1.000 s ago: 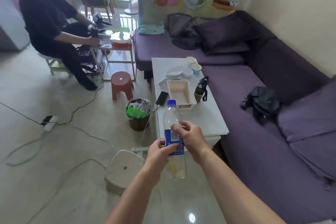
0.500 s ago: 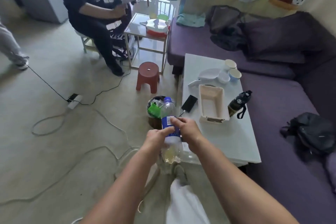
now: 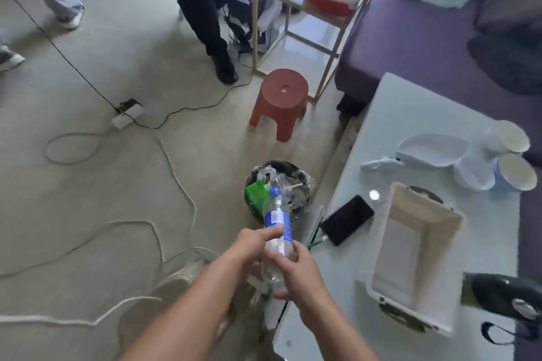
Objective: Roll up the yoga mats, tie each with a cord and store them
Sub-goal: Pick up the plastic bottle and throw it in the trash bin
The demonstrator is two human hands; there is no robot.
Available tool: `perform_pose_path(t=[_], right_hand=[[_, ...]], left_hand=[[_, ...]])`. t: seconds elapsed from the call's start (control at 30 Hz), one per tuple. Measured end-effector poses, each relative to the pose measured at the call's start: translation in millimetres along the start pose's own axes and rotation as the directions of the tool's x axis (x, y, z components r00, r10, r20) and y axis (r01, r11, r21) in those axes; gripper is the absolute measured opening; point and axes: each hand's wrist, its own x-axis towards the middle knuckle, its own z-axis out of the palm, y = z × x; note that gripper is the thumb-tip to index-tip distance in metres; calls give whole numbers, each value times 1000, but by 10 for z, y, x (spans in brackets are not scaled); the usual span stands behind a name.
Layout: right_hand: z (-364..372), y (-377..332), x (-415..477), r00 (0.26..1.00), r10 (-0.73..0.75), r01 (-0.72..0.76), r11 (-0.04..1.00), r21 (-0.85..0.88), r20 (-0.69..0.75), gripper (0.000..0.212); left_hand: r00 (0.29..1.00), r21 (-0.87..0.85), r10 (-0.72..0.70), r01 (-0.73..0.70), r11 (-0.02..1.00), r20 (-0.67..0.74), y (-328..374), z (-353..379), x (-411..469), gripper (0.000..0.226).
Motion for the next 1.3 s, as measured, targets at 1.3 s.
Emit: perform_pose_path(t=[1.3], right_hand=[[251,13,2225,783,-619,363,373,-854,62,37]], left_hand=[[946,-402,82,-211,891,-313,-367,-1042,1484,40]])
